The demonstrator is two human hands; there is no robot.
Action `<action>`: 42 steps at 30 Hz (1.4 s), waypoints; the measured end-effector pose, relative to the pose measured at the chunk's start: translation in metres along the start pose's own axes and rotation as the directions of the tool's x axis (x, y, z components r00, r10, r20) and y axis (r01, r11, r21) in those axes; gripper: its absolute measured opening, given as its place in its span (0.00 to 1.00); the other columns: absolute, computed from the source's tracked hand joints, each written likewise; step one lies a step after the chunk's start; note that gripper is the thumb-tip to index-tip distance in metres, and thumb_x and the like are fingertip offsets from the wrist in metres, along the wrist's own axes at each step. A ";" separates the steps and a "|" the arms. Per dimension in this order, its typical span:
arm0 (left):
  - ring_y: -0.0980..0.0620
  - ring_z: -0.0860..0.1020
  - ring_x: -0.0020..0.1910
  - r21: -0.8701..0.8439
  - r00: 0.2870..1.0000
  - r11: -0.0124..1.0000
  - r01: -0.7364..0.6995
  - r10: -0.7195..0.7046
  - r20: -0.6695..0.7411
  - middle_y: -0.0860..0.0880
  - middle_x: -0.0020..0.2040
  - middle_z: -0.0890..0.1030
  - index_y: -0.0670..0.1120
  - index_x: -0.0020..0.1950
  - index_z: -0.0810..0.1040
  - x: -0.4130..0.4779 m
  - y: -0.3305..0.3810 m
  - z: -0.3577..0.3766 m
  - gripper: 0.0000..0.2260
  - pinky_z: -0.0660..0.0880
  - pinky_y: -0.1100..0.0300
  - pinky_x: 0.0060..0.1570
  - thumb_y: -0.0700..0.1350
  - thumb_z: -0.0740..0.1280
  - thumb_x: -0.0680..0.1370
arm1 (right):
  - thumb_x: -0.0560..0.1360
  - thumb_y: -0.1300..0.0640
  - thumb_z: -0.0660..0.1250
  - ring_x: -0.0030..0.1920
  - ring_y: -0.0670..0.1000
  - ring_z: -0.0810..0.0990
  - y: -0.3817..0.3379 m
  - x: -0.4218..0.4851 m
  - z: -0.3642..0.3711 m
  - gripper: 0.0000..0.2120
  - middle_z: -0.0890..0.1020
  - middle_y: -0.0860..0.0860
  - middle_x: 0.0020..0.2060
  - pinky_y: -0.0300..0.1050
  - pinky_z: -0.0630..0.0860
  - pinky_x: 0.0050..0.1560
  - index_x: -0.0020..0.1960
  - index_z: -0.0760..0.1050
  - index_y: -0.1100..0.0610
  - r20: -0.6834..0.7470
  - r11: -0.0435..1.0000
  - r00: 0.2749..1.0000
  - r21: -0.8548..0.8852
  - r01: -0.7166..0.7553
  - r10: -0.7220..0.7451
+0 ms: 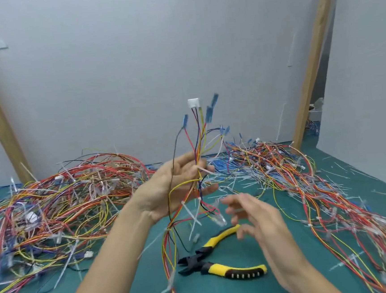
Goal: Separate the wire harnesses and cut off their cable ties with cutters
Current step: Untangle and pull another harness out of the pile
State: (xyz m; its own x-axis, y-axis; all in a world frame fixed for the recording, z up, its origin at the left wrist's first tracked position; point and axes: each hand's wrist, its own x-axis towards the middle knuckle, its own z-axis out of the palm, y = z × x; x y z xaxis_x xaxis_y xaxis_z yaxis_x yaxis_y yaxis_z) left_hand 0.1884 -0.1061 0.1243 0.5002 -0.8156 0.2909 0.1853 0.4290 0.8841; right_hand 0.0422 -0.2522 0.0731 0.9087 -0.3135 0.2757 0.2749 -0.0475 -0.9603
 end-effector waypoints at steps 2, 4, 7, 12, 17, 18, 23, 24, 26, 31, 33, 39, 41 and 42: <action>0.49 0.78 0.53 0.117 0.997 0.991 0.061 -0.067 0.049 0.51 0.46 0.81 0.43 0.56 0.75 0.004 -0.022 0.001 0.09 0.78 0.53 0.57 0.33 0.64 0.78 | 0.77 0.37 0.66 0.50 0.38 0.81 0.002 -0.002 0.001 0.10 0.85 0.37 0.52 0.32 0.75 0.48 0.52 0.84 0.37 0.066 0.998 0.997 -0.050 -0.024 0.027; 0.52 0.79 0.49 0.201 0.989 0.974 0.105 -0.124 0.086 0.53 0.45 0.83 0.44 0.54 0.75 0.007 -0.038 0.004 0.09 0.77 0.62 0.50 0.34 0.64 0.77 | 0.75 0.34 0.65 0.48 0.33 0.79 0.007 -0.004 0.005 0.13 0.85 0.35 0.47 0.23 0.71 0.48 0.50 0.84 0.37 0.098 0.991 0.991 -0.106 -0.087 0.097; 0.56 0.80 0.43 0.418 0.982 0.902 0.105 -0.162 0.102 0.55 0.40 0.84 0.49 0.48 0.79 0.008 -0.046 0.009 0.08 0.76 0.63 0.48 0.36 0.69 0.76 | 0.72 0.25 0.61 0.41 0.46 0.75 0.016 -0.001 0.004 0.37 0.79 0.51 0.38 0.34 0.71 0.43 0.47 0.79 0.61 0.087 0.979 0.989 -0.173 -0.106 0.123; 0.57 0.78 0.59 0.734 0.977 0.674 0.082 0.089 -0.192 0.58 0.60 0.81 0.53 0.52 0.81 0.000 -0.052 0.015 0.12 0.77 0.55 0.57 0.56 0.73 0.72 | 0.74 0.44 0.69 0.36 0.51 0.84 0.022 0.004 0.005 0.16 0.87 0.55 0.39 0.41 0.81 0.39 0.48 0.82 0.57 -0.055 0.985 0.984 0.030 -0.169 0.170; 0.48 0.86 0.48 0.505 0.900 0.745 0.435 -0.361 -0.244 0.52 0.55 0.85 0.57 0.57 0.82 -0.034 -0.044 0.007 0.30 0.81 0.56 0.51 0.74 0.50 0.75 | 0.71 0.42 0.70 0.23 0.48 0.70 0.021 0.010 0.001 0.19 0.84 0.55 0.30 0.38 0.68 0.26 0.44 0.79 0.60 -0.139 0.978 0.980 -0.132 -0.159 0.140; 0.44 0.85 0.49 0.476 0.883 0.746 0.466 -0.424 -0.199 0.48 0.55 0.85 0.57 0.57 0.82 -0.044 -0.041 0.002 0.29 0.80 0.56 0.50 0.73 0.51 0.76 | 0.71 0.42 0.71 0.23 0.48 0.70 0.021 0.013 0.000 0.18 0.83 0.56 0.30 0.40 0.68 0.28 0.42 0.79 0.58 -0.148 0.969 0.980 -0.187 -0.162 0.135; 0.45 0.77 0.33 0.384 0.915 0.832 0.401 -0.338 -0.221 0.46 0.30 0.79 0.39 0.57 0.82 -0.090 -0.018 -0.032 0.28 0.75 0.47 0.56 0.62 0.59 0.80 | 0.75 0.45 0.73 0.24 0.43 0.78 0.019 0.036 -0.006 0.19 0.82 0.65 0.33 0.46 0.76 0.33 0.41 0.76 0.62 -0.110 0.854 0.986 -0.493 -0.163 0.125; 0.47 0.73 0.32 0.400 0.917 0.831 0.386 -0.301 -0.260 0.49 0.28 0.76 0.34 0.55 0.80 -0.096 -0.011 -0.038 0.31 0.73 0.48 0.56 0.64 0.61 0.79 | 0.75 0.45 0.73 0.24 0.45 0.78 0.018 0.041 -0.007 0.19 0.83 0.63 0.33 0.49 0.78 0.36 0.41 0.77 0.61 -0.092 0.826 0.987 -0.541 -0.159 0.129; 0.49 0.70 0.34 0.545 0.920 0.753 0.370 -0.216 -0.326 0.51 0.29 0.75 0.39 0.52 0.82 -0.105 0.001 -0.045 0.24 0.70 0.57 0.48 0.62 0.65 0.79 | 0.74 0.43 0.73 0.28 0.52 0.79 0.019 0.050 -0.007 0.18 0.84 0.57 0.31 0.51 0.79 0.40 0.40 0.77 0.58 -0.061 0.733 0.990 -0.666 -0.137 0.129; 0.60 0.74 0.29 0.842 0.882 0.350 0.410 0.084 -0.464 0.55 0.30 0.80 0.54 0.44 0.83 -0.115 -0.001 -0.066 0.08 0.70 0.65 0.33 0.49 0.67 0.81 | 0.77 0.39 0.68 0.38 0.47 0.82 0.038 0.067 -0.010 0.19 0.83 0.43 0.27 0.45 0.76 0.46 0.39 0.75 0.55 0.005 0.517 0.988 -0.853 -0.078 0.157; 0.59 0.76 0.31 0.848 0.876 0.346 0.402 0.124 -0.466 0.56 0.34 0.82 0.54 0.46 0.82 -0.121 -0.009 -0.071 0.06 0.72 0.66 0.34 0.46 0.67 0.81 | 0.77 0.40 0.67 0.38 0.45 0.82 0.048 0.065 -0.016 0.19 0.82 0.41 0.26 0.44 0.75 0.45 0.39 0.75 0.54 -0.024 0.477 0.980 -0.871 -0.117 0.196; 0.57 0.79 0.34 0.833 0.856 0.369 0.413 0.154 -0.493 0.55 0.34 0.81 0.52 0.44 0.79 -0.134 -0.023 -0.075 0.07 0.75 0.61 0.38 0.43 0.68 0.81 | 0.72 0.28 0.59 0.45 0.49 0.79 0.034 0.044 -0.019 0.22 0.80 0.41 0.35 0.51 0.68 0.52 0.36 0.75 0.45 -0.032 0.166 0.992 -0.985 -0.052 0.121; 0.57 0.79 0.34 0.836 0.845 0.372 0.404 0.199 -0.497 0.55 0.34 0.81 0.52 0.45 0.79 -0.135 -0.024 -0.072 0.07 0.75 0.64 0.36 0.41 0.67 0.81 | 0.73 0.27 0.56 0.51 0.50 0.76 0.019 0.042 -0.020 0.22 0.80 0.41 0.43 0.51 0.64 0.55 0.40 0.78 0.42 -0.020 -0.137 0.996 -0.990 -0.009 0.082; 0.56 0.80 0.34 0.827 0.837 0.396 0.399 0.210 -0.505 0.55 0.35 0.81 0.52 0.45 0.79 -0.135 -0.023 -0.071 0.08 0.76 0.65 0.34 0.39 0.67 0.81 | 0.76 0.30 0.61 0.50 0.52 0.77 0.011 0.041 -0.019 0.19 0.80 0.43 0.43 0.52 0.64 0.55 0.42 0.79 0.43 0.032 -0.130 0.999 -0.991 0.029 -0.026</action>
State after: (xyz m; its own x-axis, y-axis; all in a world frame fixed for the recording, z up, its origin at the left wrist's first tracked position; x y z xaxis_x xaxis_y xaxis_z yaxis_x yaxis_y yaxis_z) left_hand 0.1768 0.0216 0.0385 0.8848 -0.3968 0.2443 -0.4261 -0.4769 0.7688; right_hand 0.0769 -0.2838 0.0731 0.9108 -0.2813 0.3020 -0.3211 -0.9427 0.0902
